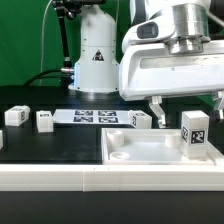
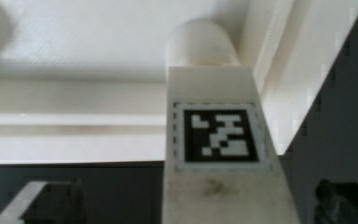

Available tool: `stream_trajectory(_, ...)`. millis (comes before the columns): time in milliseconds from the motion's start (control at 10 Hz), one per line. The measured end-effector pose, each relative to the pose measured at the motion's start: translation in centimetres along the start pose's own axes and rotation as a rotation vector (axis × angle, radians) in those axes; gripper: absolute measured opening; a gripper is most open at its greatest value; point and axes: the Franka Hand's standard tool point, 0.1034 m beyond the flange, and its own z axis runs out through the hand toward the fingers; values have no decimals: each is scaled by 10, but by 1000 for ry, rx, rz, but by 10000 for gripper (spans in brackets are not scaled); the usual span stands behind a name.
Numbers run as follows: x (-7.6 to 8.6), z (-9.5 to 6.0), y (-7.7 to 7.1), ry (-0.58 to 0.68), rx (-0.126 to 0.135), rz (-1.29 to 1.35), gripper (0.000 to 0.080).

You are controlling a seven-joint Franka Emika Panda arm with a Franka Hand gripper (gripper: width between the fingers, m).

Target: Assemble one leg

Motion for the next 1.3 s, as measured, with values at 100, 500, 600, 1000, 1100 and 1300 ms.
stream_trajectory(100, -1, 1, -1, -81, 9, 5, 649)
stream_trajectory(500, -1, -2, -2, -317, 33, 13, 649)
stream_trajectory(600, -1, -1, -2, -317, 33, 13, 649)
stream_trajectory(1000, -1, -1, -2, -316, 33, 13, 428)
stream_trajectory(1100, -1, -1, -2, -316, 33, 14, 290)
stream_trajectory(1300, -1, -1, -2, -316, 29, 39, 290)
